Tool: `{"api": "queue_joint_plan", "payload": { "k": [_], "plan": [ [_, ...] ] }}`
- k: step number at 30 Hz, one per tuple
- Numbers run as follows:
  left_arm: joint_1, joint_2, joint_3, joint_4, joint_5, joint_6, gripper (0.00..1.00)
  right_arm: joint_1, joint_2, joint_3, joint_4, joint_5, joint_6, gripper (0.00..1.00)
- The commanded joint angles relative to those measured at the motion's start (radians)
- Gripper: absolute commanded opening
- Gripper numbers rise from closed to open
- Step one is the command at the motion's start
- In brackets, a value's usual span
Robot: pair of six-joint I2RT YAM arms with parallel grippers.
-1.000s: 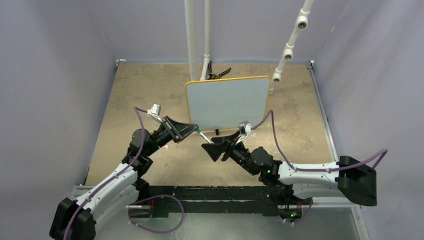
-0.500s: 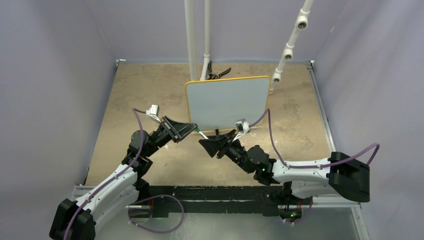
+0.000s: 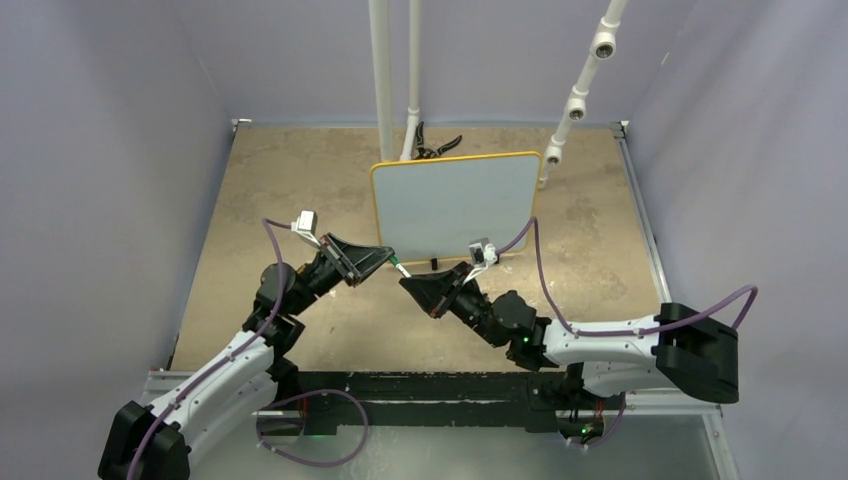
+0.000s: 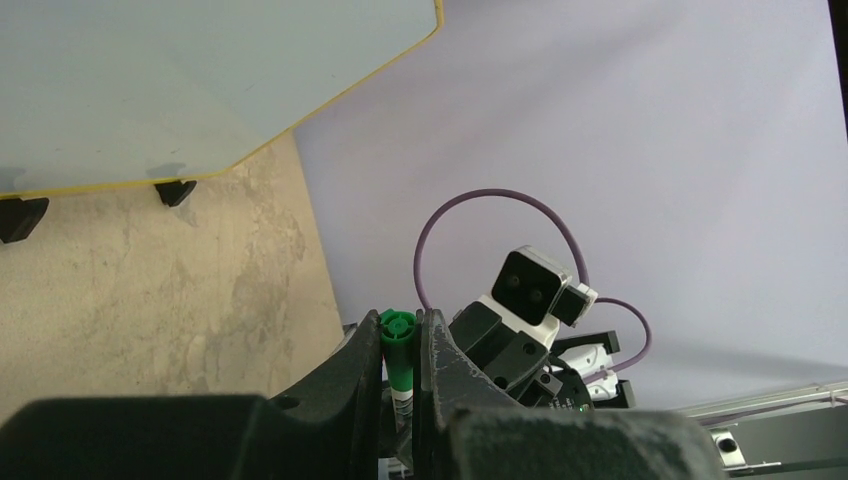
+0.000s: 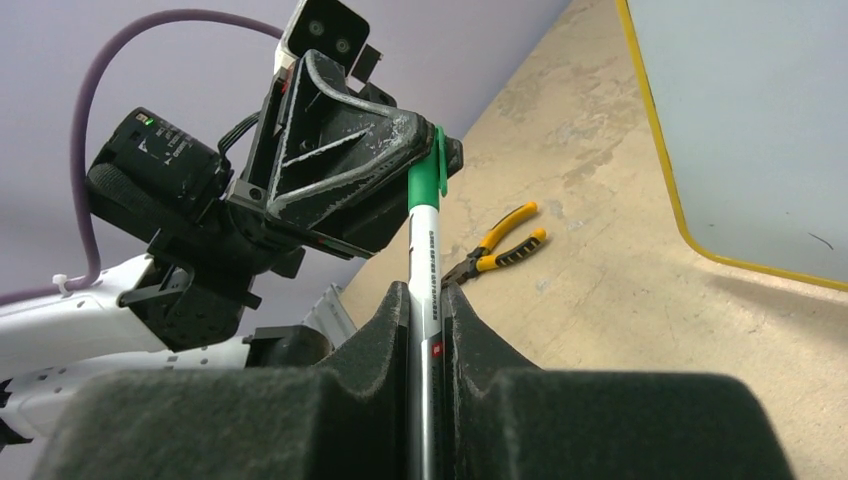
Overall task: Write a sentence on the whiteboard
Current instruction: Open the pen cap from the whiteboard marker, then place the pen cap at the center of the board.
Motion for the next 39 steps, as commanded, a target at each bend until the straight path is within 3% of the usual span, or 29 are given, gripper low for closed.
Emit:
{"api": "queue_joint_plan", "payload": {
  "k": [1,8,21,24,32,39],
  "plan": [
    [0.002,-0.023,-0.003,0.015,-0.07,0.006,0.0,0.002,-0.057,0.025,-0.032,0.071,0.005,0.0],
    [0.003,-0.045,0.041,-0.086,-0.178,0.063,0.0,0.002,-0.153,-0.034,-0.143,0.074,0.045,0.0],
    [0.004,-0.06,0.033,-0.027,-0.317,0.057,0.0,0.002,-0.262,-0.056,-0.342,0.058,0.089,0.0],
    [0.004,-0.084,0.054,-0.14,-0.33,0.118,0.0,0.002,-0.3,-0.072,-0.367,0.052,0.084,0.0],
    [0.003,-0.064,0.159,-0.703,-0.393,0.422,0.0,0.002,-0.424,-0.094,-0.435,0.094,0.043,0.0],
    [0.003,0.121,0.123,-0.695,-0.346,0.506,0.0,0.002,-0.461,-0.097,-0.481,0.145,0.035,0.0]
  ]
}}
